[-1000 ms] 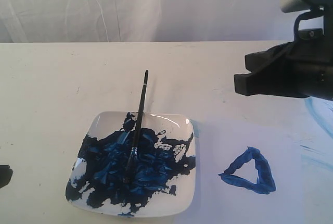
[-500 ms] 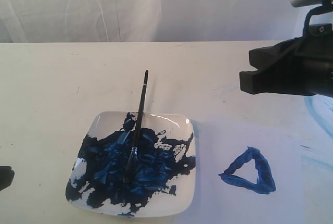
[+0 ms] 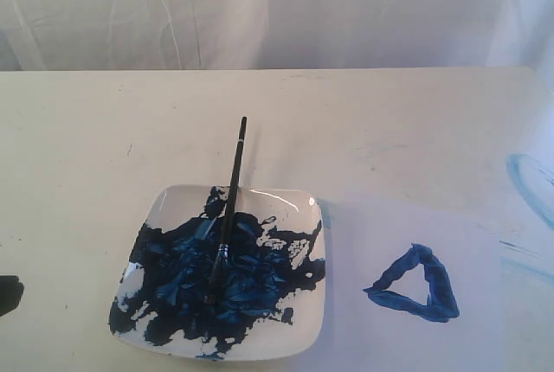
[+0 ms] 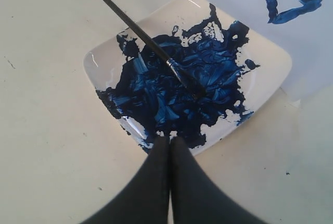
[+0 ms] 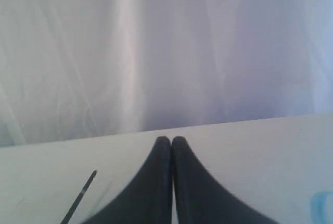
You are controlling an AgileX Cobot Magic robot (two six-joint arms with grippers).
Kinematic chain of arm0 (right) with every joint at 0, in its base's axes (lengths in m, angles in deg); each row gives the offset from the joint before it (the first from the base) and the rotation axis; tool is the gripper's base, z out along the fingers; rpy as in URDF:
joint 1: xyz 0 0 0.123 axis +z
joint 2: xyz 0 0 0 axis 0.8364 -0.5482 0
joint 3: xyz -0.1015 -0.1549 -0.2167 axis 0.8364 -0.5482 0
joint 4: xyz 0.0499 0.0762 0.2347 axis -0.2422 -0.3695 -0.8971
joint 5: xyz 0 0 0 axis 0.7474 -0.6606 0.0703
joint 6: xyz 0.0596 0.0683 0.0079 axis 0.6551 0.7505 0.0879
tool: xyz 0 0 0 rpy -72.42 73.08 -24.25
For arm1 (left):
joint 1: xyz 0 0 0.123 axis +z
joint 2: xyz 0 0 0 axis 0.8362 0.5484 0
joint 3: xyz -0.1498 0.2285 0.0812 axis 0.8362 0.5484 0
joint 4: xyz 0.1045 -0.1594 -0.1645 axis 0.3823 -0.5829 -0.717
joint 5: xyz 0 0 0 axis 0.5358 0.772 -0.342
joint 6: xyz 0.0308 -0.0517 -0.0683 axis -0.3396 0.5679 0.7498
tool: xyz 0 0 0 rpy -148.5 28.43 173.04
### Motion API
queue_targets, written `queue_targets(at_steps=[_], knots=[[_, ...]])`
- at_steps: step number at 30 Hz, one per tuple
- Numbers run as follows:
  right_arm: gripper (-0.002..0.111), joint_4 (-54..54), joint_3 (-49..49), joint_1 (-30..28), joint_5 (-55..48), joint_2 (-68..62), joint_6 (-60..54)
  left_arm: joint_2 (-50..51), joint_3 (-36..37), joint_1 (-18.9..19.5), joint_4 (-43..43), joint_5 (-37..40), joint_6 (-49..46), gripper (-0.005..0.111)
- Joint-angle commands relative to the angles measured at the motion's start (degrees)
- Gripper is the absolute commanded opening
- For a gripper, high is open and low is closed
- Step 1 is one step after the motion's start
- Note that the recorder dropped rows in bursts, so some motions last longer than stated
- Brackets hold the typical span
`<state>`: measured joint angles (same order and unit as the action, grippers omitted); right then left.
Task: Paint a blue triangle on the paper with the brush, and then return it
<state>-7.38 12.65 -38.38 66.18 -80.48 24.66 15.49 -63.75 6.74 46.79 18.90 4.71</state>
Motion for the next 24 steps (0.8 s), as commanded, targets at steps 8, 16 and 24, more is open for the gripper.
queue_targets(at_steps=[8,16,24], knots=[[0.0,0.03,-14.16,-17.89,-3.41,20.78,8.08,0.06,0.33,0.14,-0.63,-0.16,0.44,0.0],[0.0,0.78,-14.16,-18.02,-22.56,21.39,-0.74,0.06,0.33,0.14,-0.63,-0.16,0.44,0.0],[0.0,1.03,-14.16,-18.02,-25.61,21.39,-6.5,0.06,0.33,0.14,-0.63,-0.16,0.44,0.0]])
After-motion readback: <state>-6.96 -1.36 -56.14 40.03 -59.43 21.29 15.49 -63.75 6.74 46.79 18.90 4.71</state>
